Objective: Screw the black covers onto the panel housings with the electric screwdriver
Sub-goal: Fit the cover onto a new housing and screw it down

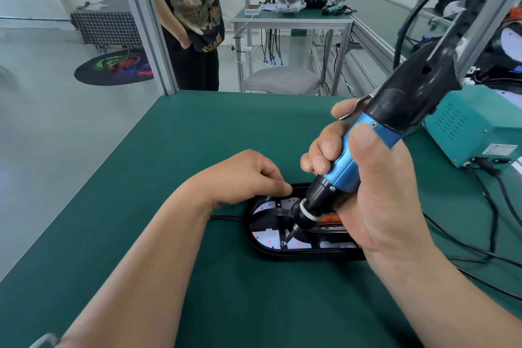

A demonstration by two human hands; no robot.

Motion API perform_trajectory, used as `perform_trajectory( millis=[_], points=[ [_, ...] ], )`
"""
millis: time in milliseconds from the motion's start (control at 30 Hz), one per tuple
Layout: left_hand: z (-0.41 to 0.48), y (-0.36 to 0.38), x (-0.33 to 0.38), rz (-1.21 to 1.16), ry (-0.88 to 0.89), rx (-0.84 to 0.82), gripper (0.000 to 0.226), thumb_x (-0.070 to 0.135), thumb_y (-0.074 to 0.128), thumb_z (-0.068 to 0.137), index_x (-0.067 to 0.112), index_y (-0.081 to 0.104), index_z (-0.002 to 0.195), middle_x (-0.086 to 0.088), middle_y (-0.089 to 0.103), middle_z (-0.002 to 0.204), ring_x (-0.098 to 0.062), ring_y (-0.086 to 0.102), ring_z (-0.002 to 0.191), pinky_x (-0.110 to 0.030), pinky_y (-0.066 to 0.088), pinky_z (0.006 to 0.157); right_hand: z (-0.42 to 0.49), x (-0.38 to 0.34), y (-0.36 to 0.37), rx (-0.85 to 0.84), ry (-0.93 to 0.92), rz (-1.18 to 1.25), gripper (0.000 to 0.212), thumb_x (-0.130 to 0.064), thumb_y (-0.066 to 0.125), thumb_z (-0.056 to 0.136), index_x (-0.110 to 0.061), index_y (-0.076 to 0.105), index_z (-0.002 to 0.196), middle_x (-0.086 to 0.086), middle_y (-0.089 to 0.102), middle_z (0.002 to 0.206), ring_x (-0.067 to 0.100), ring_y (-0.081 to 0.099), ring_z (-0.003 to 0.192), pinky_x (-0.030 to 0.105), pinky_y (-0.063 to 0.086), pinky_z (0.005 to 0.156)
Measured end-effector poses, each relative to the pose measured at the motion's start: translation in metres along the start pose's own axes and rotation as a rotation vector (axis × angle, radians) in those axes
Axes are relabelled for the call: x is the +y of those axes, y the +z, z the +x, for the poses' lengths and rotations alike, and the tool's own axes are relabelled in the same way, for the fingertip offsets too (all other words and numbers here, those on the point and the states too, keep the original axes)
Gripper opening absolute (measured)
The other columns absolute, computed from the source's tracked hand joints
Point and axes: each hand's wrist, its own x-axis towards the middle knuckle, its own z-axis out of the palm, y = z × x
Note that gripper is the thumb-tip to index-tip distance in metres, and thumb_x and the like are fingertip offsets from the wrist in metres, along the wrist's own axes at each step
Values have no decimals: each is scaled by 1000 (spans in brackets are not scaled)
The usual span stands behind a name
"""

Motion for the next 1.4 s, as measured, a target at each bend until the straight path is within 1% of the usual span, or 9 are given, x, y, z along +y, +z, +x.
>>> perform_trajectory(
  millis=[100, 233, 467, 667, 833, 967, 1100, 1233, 1400],
  points=[
    [-2, 1, 3, -28, 53, -24, 32, 30, 81, 88, 34, 70, 58, 22, 54, 54, 6, 46, 50, -5, 33, 50, -3, 0, 5, -98, 17, 25, 52, -49, 82, 86, -16, 58, 118, 2, 54, 78, 21, 55, 64, 39, 50, 70],
    [-3, 3, 7, -30, 69, -39, 18, 36, 74, 76, 34, 70, 59, 20, 58, 58, 5, 48, 54, -7, 35, 53, -5, 1, 8, -130, 62, 69, 45, -44, 84, 85, -19, 60, 113, 1, 54, 77, 19, 54, 62, 35, 51, 63],
    [-4, 4, 10, -27, 34, -21, 14, 36, 73, 72, 30, 68, 61, 8, 63, 68, -9, 52, 67, -31, 42, 71, -3, 2, 8, -205, 98, 112, 40, -40, 87, 83, -18, 59, 102, 3, 53, 76, 20, 53, 59, 34, 49, 61],
    [-8, 2, 16, -2, 33, -29, 16, 32, 68, 71, 32, 68, 56, 3, 63, 67, -12, 51, 68, -34, 40, 70, -2, 5, 7, -270, 94, 66, 46, -37, 87, 85, -14, 60, 114, 5, 54, 74, 22, 53, 60, 37, 49, 62],
    [-3, 1, 5, -35, 52, -49, 25, 31, 84, 88, 26, 71, 68, 12, 54, 61, -8, 42, 59, -23, 33, 55, 2, 3, -3, -117, 30, 127, 62, -42, 84, 85, -12, 57, 132, 2, 53, 77, 18, 53, 64, 36, 51, 68],
    [-2, -3, -1, -31, 43, -64, 30, 44, 83, 83, 15, 77, 86, 6, 57, 65, -13, 45, 63, -28, 34, 57, 12, -4, -16, 72, 18, 206, 61, -56, 73, 89, -14, 55, 130, -2, 51, 80, 13, 51, 67, 30, 52, 69],
    [-4, -3, -6, -62, -31, -76, 44, 62, 76, 83, 18, 71, 85, 4, 49, 70, -11, 40, 61, -23, 34, 54, 21, -10, -40, 281, 76, 203, 50, -60, 56, 100, -13, 56, 117, -2, 53, 79, 12, 53, 66, 28, 54, 64],
    [0, 2, -6, -212, -62, -24, 39, 45, 63, 105, 8, 73, 96, 6, 34, 65, -11, 28, 56, -22, 26, 49, 32, -17, -71, 402, 187, 170, 41, -54, 60, 103, -13, 57, 106, 1, 55, 79, 15, 55, 66, 31, 56, 64],
    [4, 4, -6, -267, -95, 17, 32, 34, 56, 109, 10, 72, 97, 6, 33, 64, -11, 24, 54, -22, 20, 47, 38, -23, -102, 450, 323, 170, 35, -42, 66, 101, -8, 58, 106, 7, 58, 79, 19, 56, 63, 34, 56, 59]
  ],
)
